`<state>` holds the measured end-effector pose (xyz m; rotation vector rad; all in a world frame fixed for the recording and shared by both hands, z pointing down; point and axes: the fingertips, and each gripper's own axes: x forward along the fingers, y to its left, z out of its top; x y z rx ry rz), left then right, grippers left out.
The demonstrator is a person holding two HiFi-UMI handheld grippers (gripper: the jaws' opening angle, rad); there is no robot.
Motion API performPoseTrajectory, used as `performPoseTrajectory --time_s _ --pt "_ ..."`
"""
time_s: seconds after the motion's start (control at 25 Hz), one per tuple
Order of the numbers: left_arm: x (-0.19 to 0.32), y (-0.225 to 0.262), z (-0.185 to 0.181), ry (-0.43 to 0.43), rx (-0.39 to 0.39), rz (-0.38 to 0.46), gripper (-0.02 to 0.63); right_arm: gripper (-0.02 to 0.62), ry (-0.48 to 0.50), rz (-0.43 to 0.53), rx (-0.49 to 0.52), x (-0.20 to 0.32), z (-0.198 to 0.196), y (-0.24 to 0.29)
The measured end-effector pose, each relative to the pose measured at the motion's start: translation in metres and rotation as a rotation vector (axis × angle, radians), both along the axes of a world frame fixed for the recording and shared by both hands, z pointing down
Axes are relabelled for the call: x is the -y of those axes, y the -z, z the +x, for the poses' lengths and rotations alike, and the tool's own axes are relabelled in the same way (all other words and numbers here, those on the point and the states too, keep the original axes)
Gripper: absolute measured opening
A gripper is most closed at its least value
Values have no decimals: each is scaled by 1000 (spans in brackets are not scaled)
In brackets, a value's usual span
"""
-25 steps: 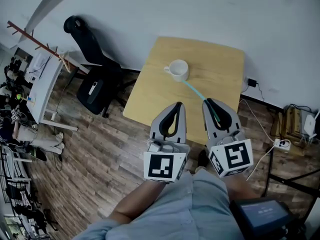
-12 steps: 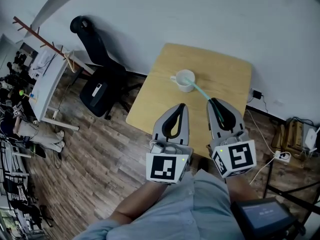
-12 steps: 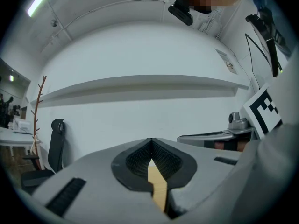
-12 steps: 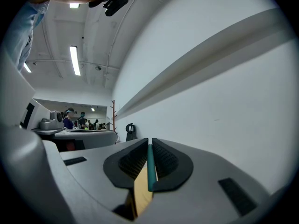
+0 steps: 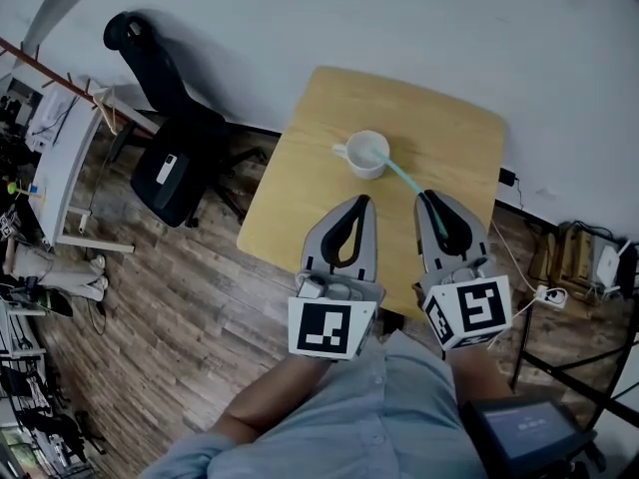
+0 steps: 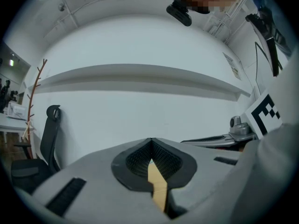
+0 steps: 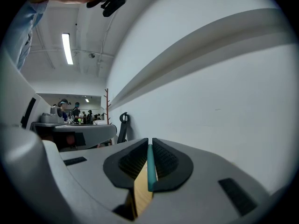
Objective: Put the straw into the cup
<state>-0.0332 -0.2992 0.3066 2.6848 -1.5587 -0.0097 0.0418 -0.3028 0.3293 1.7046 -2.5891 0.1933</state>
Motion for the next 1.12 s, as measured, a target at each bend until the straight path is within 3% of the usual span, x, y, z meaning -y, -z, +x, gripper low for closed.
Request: performPoseTrajectory --time_s 0.6,1.12 --pt "87 -71 -20 -55 -10 -182 -3 25 -41 -194 -30 86 -22 -84" --pt "113 -104 -23 -80 -7 -265 -3 28 -52 -289 -36 107 -33 -126"
